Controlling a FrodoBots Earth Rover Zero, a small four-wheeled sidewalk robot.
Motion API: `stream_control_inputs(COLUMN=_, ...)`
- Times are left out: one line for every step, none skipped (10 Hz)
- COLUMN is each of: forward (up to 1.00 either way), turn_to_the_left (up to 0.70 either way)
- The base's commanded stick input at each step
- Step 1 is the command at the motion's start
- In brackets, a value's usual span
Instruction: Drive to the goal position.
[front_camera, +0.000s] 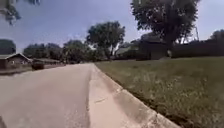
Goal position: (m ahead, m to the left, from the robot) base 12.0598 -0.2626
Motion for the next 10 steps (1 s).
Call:
stream_control_inputs(forward=0.7, turn_to_the_left=0.35)
stream_control_inputs(forward=0.7, turn_to_the_left=0.35)
stream_control_inputs(forward=0.7, turn_to_the_left=0.35)
stream_control_inputs(forward=0.7, turn_to_the_left=0.35)
stream_control_inputs(forward=0.7, turn_to_the_left=0.11)
stream_control_inputs(forward=0.7, turn_to_the_left=0.0)
stream_control_inputs(forward=0.7, turn_to_the_left=0.0)
stream_control_inputs(forward=0.7, turn_to_the_left=0.0)
stream_control_inputs(forward=0.7, turn_to_the_left=0.0)
stream_control_inputs(forward=0.7, turn_to_the_left=0.0)
